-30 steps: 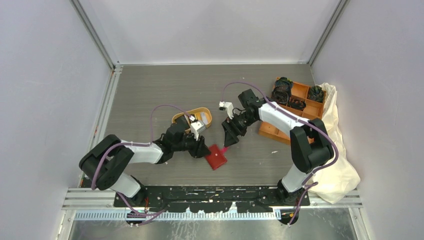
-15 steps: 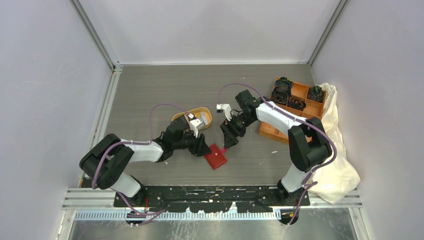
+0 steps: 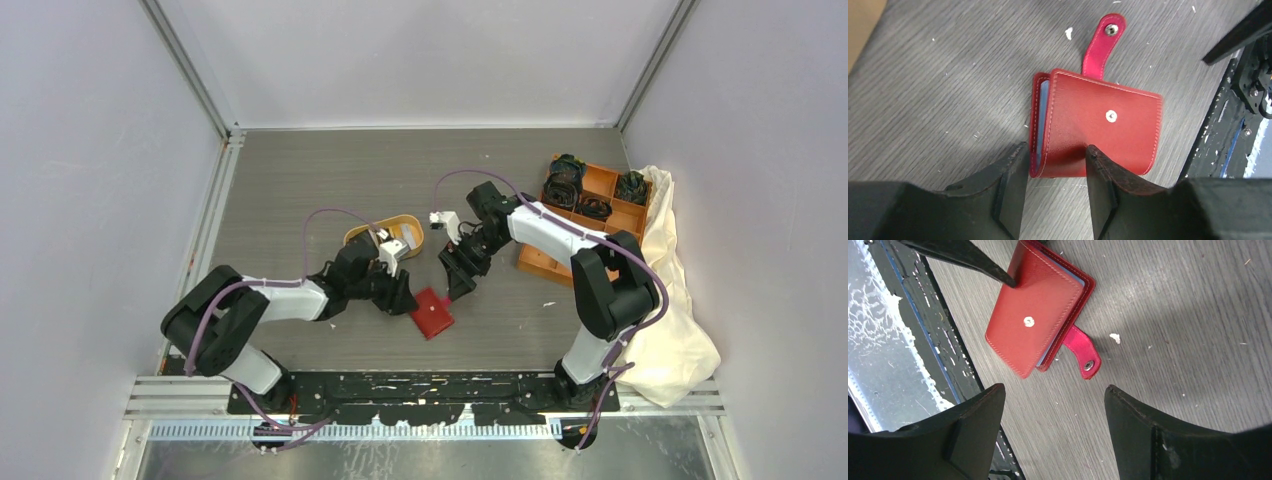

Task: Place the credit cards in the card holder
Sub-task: Close the card holder at the center of the board.

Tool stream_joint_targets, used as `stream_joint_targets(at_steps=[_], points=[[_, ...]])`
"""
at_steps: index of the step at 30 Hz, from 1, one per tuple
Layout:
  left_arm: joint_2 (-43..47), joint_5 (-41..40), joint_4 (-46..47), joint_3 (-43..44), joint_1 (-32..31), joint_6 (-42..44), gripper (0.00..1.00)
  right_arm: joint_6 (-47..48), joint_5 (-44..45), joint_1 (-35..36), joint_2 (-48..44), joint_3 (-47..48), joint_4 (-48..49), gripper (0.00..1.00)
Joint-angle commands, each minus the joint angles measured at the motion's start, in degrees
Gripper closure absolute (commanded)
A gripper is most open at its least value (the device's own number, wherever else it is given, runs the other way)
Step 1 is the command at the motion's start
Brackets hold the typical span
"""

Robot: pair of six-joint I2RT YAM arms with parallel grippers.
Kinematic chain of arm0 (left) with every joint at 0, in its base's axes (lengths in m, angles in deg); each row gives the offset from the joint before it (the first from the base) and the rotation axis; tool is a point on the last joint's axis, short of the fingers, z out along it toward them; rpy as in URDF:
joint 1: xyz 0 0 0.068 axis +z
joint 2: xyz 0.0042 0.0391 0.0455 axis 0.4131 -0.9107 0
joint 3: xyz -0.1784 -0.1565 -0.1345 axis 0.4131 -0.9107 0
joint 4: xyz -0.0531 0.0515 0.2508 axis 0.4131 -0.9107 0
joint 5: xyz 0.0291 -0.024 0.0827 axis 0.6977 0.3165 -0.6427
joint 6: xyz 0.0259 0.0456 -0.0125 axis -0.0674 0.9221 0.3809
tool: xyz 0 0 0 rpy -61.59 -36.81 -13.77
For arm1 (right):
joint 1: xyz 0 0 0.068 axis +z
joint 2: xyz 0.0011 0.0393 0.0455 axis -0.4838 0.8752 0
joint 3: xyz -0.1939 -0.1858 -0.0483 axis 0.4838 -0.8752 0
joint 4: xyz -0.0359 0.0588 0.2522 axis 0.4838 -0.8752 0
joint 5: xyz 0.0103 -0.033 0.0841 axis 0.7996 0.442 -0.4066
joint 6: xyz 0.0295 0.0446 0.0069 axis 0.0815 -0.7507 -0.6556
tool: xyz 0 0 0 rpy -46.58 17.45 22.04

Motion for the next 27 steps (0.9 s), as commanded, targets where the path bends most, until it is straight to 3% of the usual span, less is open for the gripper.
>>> stream_joint_targets(at_steps=[1,5,8,11,15,19,23,27], points=[[-2.69,2.09,-0.68,3.38,0.37,0.68,0.55,1.13,-0.47,0.27,-0.04,2.34,-1.05,0.22],[-4.28,2.64,-0.99,4.10,0.36,-0.50,0.64,1.34,-0.37,0.33,0.16,2.51,-1.36,0.22],[-5.31,2.59,-0.53,4.19,0.30,-3.21,0.86,1.39,-0.22,0.30,0.53,2.67,-1.55,0.22],[-6.30,2.29,1.50,3.62,0.31,-6.87,0.99,1.34,0.70,0.26,0.83,2.90,-1.50,0.22],[-6.20,-2.22,4.60,1.13,-0.11,-13.86,1.00,-1.83,6.19,0.12,0.95,3.49,0.19,0.23],[-3.44,-11.44,4.55,-2.50,-1.24,-24.77,1.00,-3.68,7.80,-0.19,0.34,2.96,2.06,0.24],[-0.43,-22.57,4.70,-6.23,-4.78,-37.78,1.00,-5.02,8.17,-0.19,1.60,3.44,2.55,0.31],[2.25,-31.20,6.49,-8.56,-9.61,-41.60,1.00,-6.10,8.23,-0.19,2.01,3.27,3.90,0.34]])
